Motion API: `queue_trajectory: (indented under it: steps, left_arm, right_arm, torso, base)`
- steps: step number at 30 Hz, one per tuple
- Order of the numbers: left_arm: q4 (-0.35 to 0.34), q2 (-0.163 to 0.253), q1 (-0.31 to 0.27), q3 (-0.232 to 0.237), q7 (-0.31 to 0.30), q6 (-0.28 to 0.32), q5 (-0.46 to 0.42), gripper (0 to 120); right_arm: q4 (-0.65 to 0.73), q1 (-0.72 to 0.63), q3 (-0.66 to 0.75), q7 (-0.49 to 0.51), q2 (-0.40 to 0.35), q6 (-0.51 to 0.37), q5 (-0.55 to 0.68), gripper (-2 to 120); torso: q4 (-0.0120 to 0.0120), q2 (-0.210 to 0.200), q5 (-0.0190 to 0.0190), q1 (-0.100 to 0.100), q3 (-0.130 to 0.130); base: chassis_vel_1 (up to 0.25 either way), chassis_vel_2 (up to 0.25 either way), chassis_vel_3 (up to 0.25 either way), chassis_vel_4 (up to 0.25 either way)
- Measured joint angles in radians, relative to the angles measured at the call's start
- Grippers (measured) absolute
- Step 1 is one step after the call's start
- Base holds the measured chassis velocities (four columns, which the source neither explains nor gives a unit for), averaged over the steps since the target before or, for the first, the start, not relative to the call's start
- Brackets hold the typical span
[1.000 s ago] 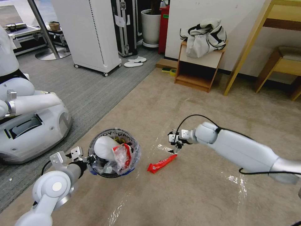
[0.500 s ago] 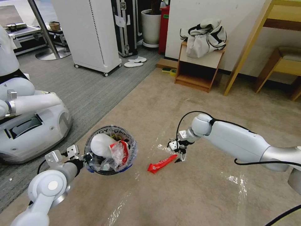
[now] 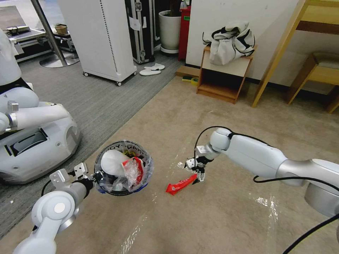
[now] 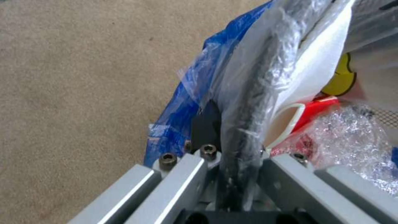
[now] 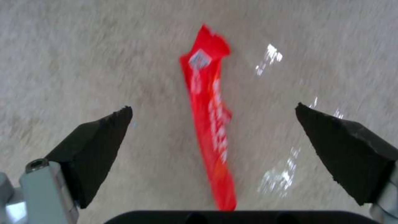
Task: Pick up the trash bin and place the garbage on the floor into it.
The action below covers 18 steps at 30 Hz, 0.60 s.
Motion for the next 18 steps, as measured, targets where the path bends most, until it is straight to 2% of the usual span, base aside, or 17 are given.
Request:
queue_trajectory:
  steps: [8, 18]
  left_arm:
    - [0.003, -0.01, 0.016, -0.014, 0.01, -0.001, 0.013, 0]
    - [0.005, -0.007, 0.018, -0.029, 0.013, -0.001, 0.01, 0]
  right_arm:
    - [-0.07, -0.001, 0.021, 0.011, 0.093, 0.005, -0.007, 100]
    - [-0.17, -0.018, 0.028, 0.014, 0.163, 0.028, -0.027, 100]
  torso:
    - [0.0002, 0.0, -0.0002, 0.0, 0.0]
    - [0.0001, 0.0, 0.0, 0.0, 0.0]
  base:
    - [0.0, 0.0, 0.0, 0.0]
    - [0.0, 0.0, 0.0, 0.0]
